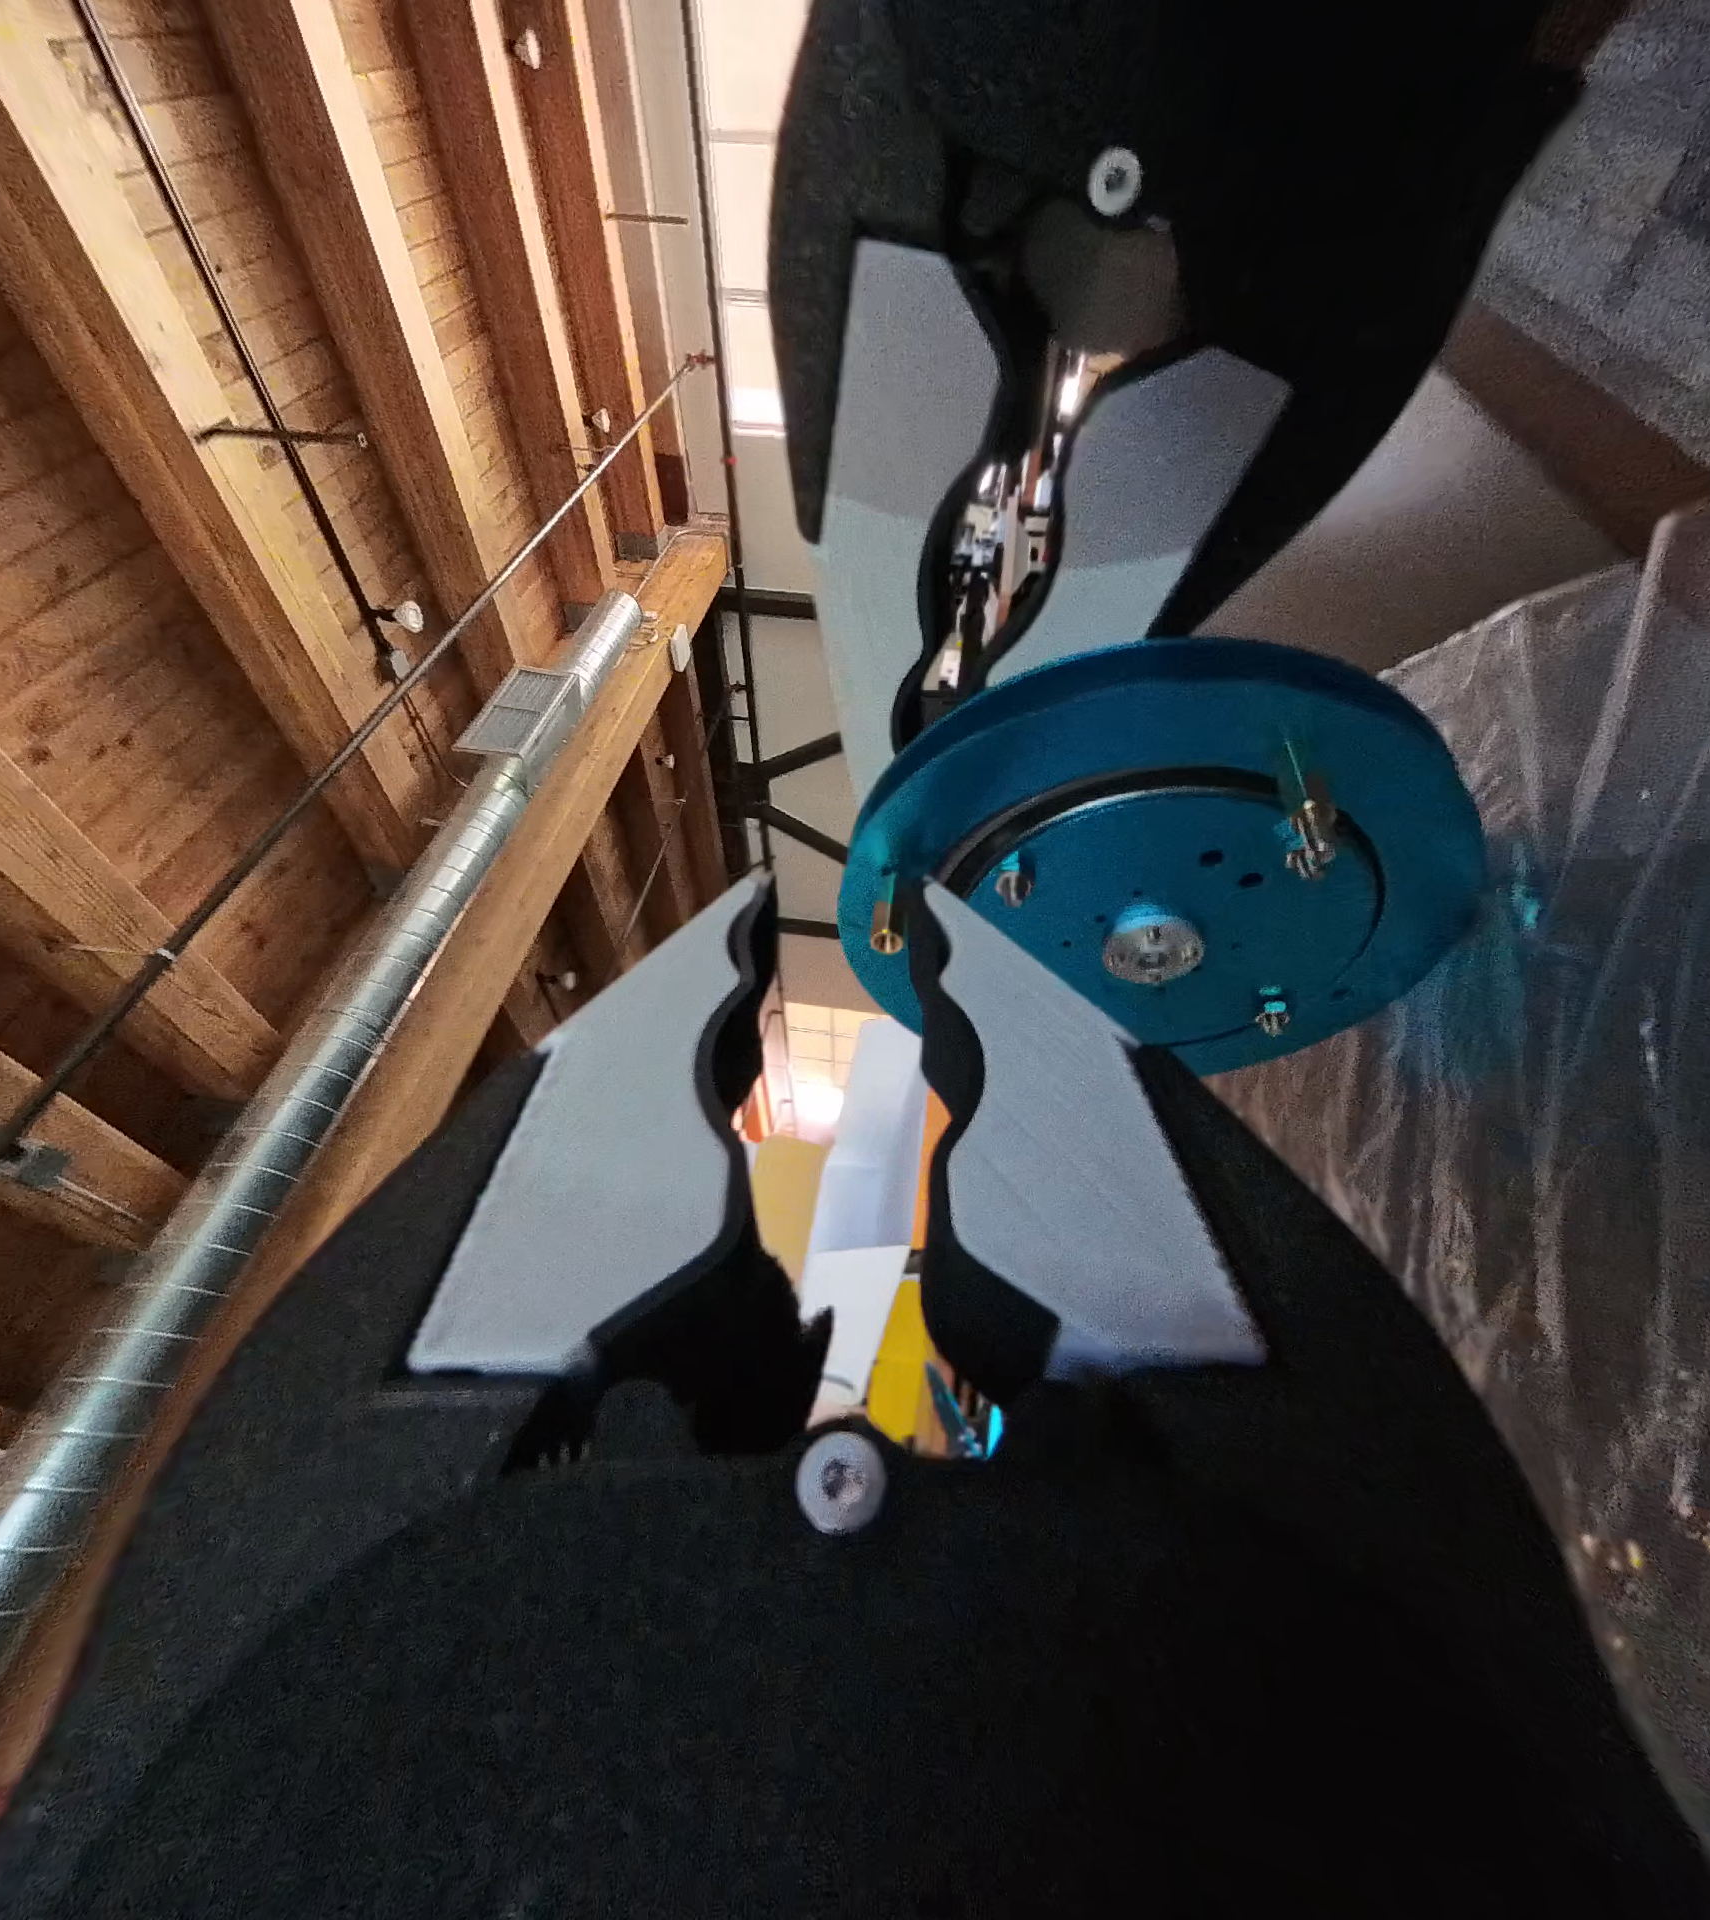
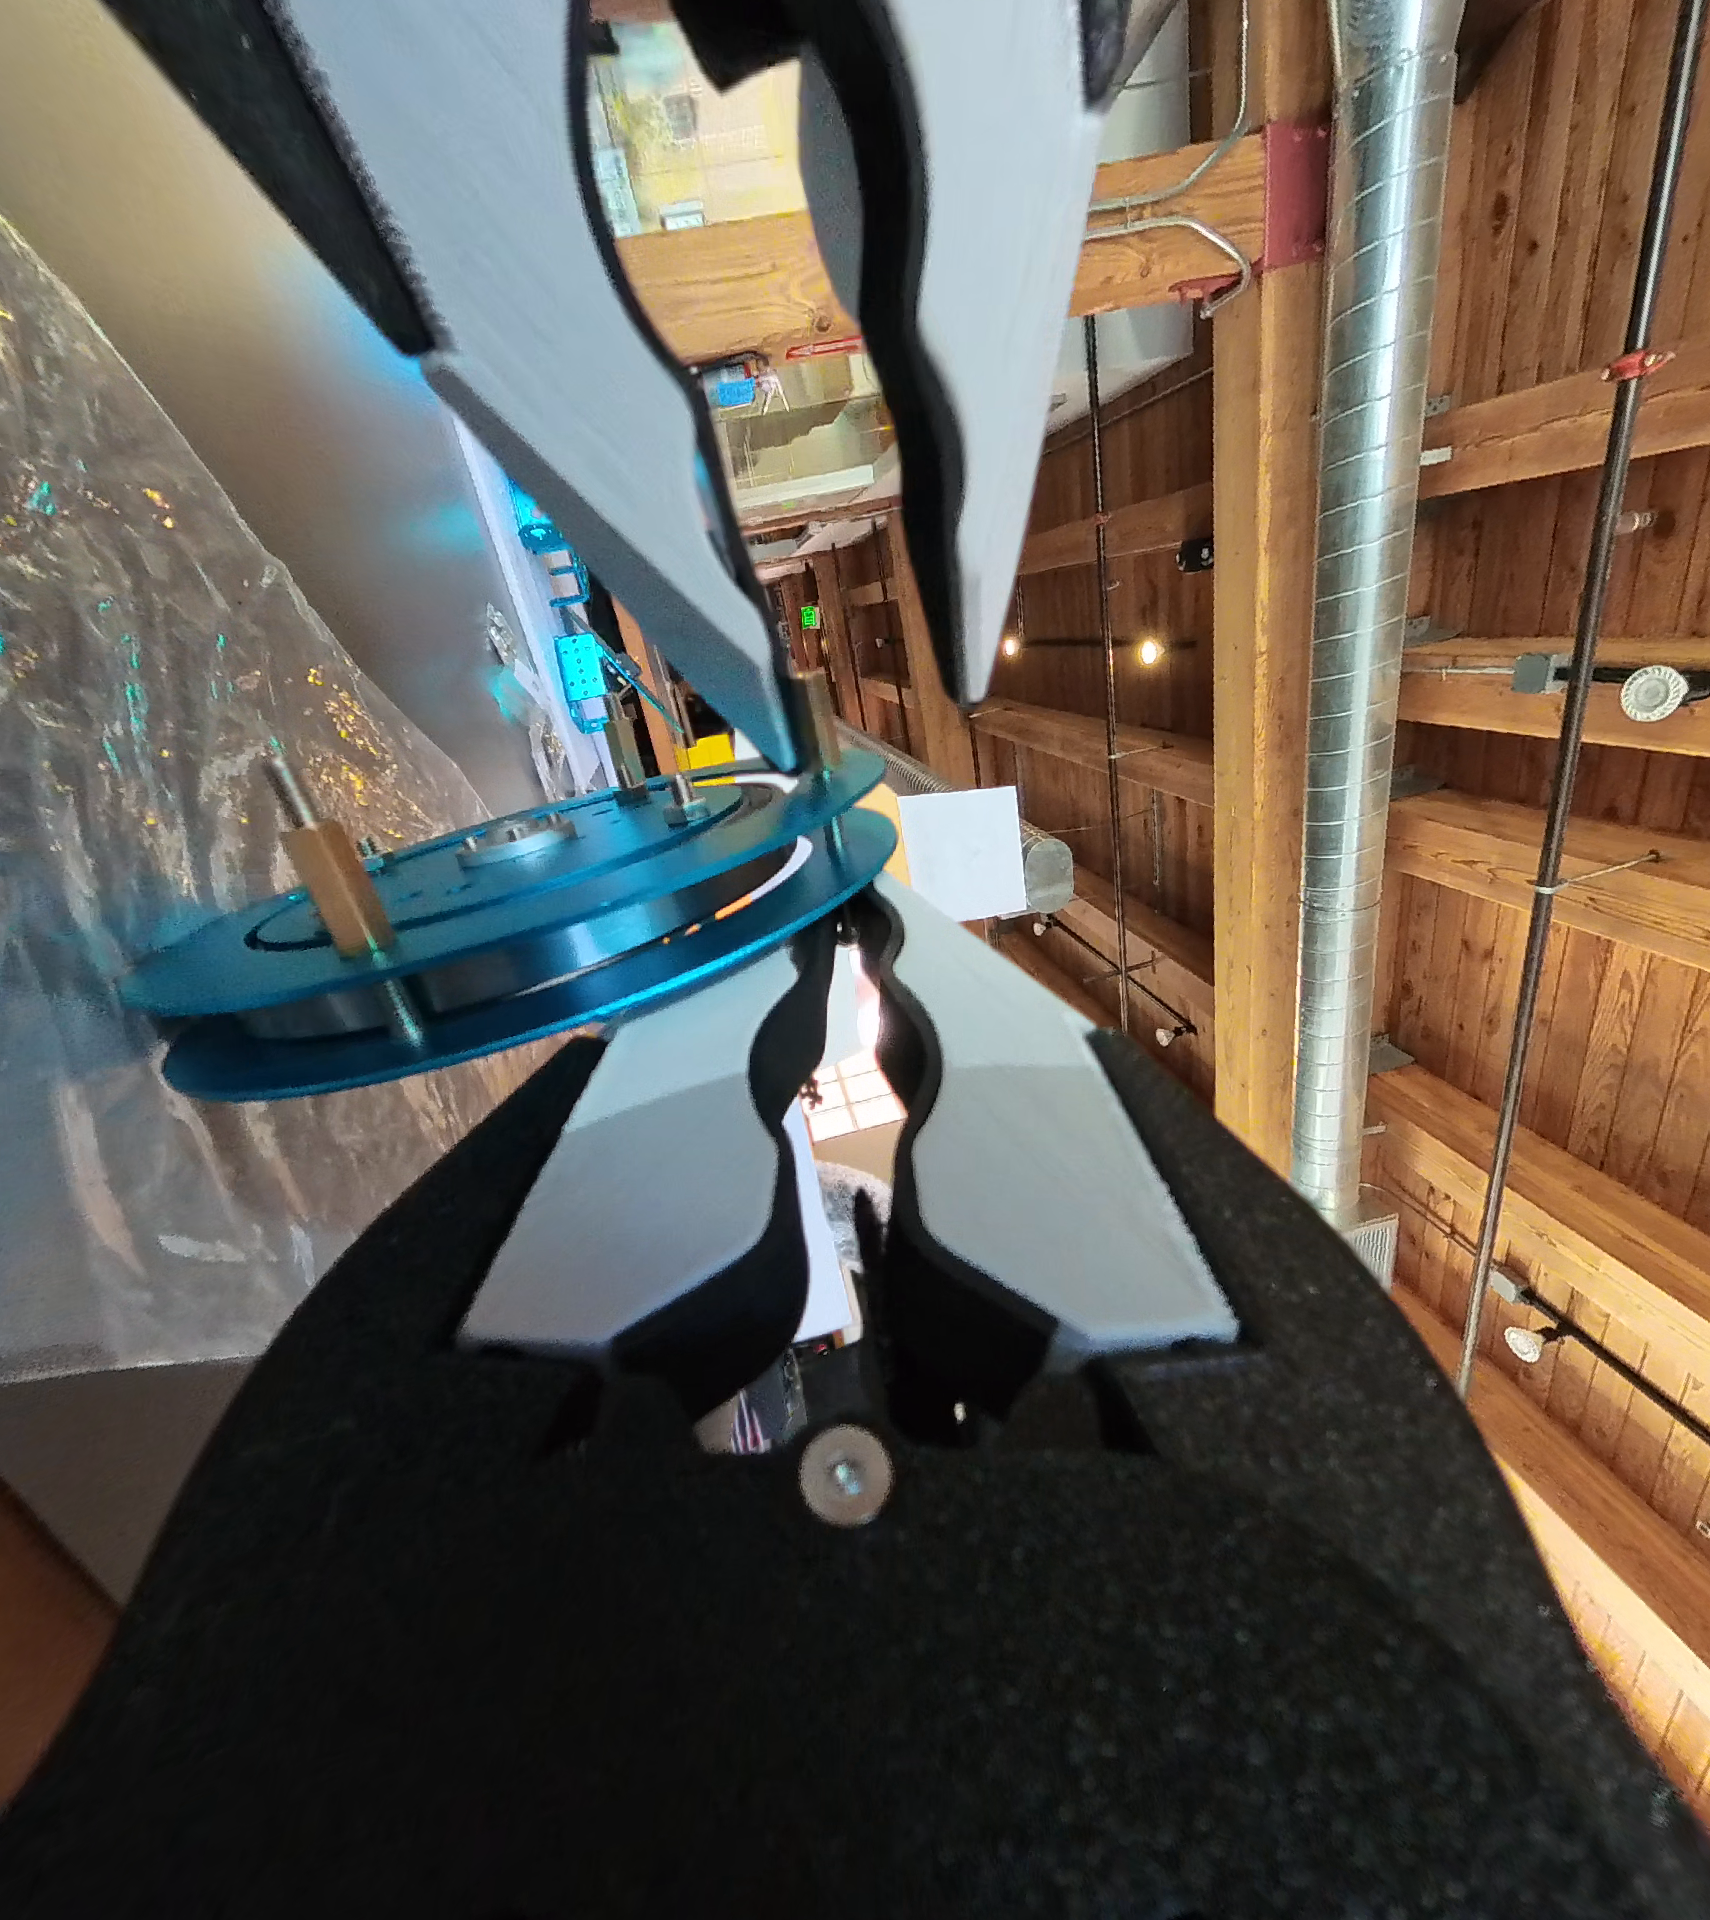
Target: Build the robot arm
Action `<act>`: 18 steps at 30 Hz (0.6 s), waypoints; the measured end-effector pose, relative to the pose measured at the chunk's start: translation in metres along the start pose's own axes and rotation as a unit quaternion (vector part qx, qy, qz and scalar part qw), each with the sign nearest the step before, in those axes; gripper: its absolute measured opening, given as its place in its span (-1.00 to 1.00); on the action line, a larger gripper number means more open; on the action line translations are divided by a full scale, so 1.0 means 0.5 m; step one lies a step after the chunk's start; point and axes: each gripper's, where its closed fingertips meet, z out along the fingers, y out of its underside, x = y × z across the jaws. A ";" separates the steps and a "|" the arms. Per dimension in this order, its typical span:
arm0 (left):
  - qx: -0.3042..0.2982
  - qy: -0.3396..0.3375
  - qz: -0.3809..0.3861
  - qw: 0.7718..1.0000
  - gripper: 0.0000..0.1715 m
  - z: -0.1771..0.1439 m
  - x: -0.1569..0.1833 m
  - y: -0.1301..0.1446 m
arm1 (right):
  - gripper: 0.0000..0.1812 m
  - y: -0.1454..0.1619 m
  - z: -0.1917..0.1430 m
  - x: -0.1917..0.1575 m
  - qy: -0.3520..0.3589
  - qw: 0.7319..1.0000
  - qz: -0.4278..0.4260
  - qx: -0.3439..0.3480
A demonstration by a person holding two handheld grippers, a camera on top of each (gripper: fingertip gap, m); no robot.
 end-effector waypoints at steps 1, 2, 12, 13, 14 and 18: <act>-0.002 -0.003 0.032 0.999 -0.73 -0.001 0.004 0.004 | -0.99 -0.001 0.000 0.000 0.000 1.000 -0.002 -0.001; -0.004 -0.002 0.063 0.998 -0.75 -0.001 0.012 0.007 | -0.99 -0.001 0.001 0.000 0.000 1.000 -0.004 -0.003; -0.045 0.089 -0.234 0.967 -0.95 0.015 0.011 0.019 | -0.98 0.007 0.006 0.001 0.004 1.000 0.003 -0.011; -0.041 0.114 -0.334 0.935 -0.95 0.018 0.009 0.018 | -0.98 0.010 0.007 0.001 0.004 1.000 0.003 -0.013; -0.032 0.146 -0.435 0.888 -0.95 0.020 0.006 0.014 | -0.98 0.012 0.007 0.001 0.004 1.000 0.004 -0.013; -0.002 0.260 -0.746 0.613 -0.95 0.022 -0.006 0.008 | -0.98 0.015 0.005 0.000 0.002 1.000 0.007 -0.011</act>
